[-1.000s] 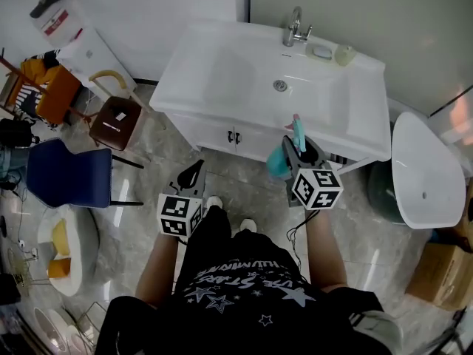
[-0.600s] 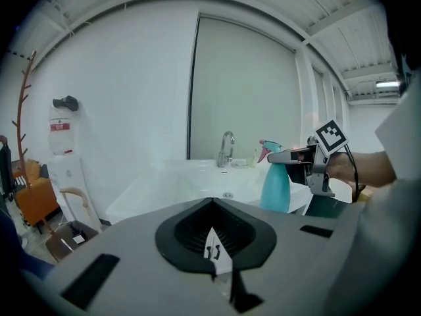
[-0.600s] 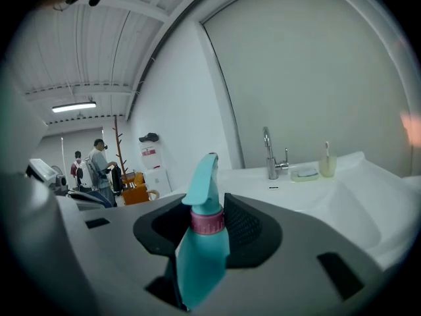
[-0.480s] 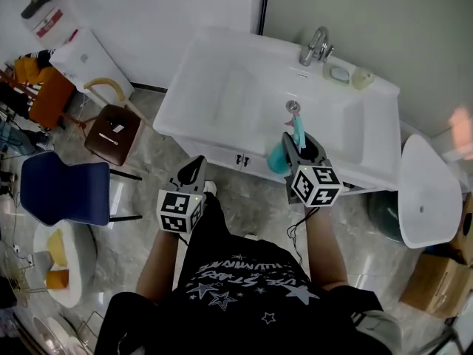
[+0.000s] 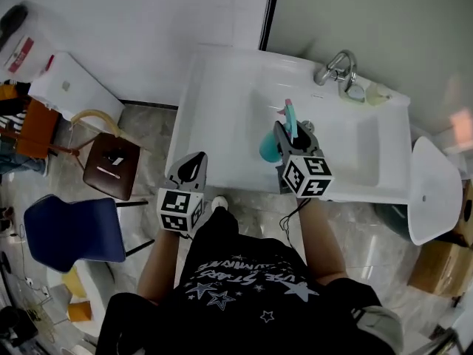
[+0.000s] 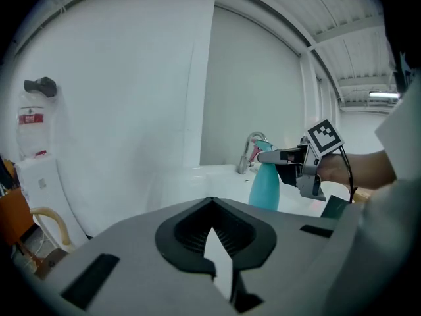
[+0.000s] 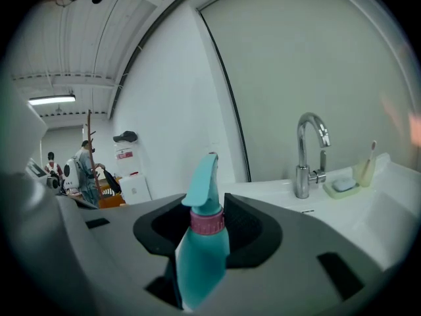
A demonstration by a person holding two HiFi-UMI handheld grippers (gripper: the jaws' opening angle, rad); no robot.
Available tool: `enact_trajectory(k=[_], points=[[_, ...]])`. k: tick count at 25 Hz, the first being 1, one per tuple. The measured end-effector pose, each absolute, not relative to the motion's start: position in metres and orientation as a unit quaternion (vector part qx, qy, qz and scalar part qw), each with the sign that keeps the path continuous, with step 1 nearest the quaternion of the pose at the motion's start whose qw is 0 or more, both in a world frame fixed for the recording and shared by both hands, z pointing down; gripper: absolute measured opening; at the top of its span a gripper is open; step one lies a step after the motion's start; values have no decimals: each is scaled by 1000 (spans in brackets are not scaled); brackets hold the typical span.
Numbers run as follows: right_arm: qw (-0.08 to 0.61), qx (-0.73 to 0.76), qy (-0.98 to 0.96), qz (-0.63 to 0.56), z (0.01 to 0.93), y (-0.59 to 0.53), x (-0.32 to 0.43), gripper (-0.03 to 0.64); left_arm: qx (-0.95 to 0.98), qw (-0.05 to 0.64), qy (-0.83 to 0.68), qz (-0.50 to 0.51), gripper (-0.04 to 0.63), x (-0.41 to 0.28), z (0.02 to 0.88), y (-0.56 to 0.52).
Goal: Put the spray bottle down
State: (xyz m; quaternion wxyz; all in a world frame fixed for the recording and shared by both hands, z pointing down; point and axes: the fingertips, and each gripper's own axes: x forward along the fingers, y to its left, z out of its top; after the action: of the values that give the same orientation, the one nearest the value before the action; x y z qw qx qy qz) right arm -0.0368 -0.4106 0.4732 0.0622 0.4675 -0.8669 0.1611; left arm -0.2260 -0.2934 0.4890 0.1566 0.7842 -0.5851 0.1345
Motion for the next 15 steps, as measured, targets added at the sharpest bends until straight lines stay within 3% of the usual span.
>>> enact_trajectory(k=[15], points=[[49, 498, -855, 140, 490, -538, -178, 160, 792, 186, -564, 139, 15, -331, 515, -385]])
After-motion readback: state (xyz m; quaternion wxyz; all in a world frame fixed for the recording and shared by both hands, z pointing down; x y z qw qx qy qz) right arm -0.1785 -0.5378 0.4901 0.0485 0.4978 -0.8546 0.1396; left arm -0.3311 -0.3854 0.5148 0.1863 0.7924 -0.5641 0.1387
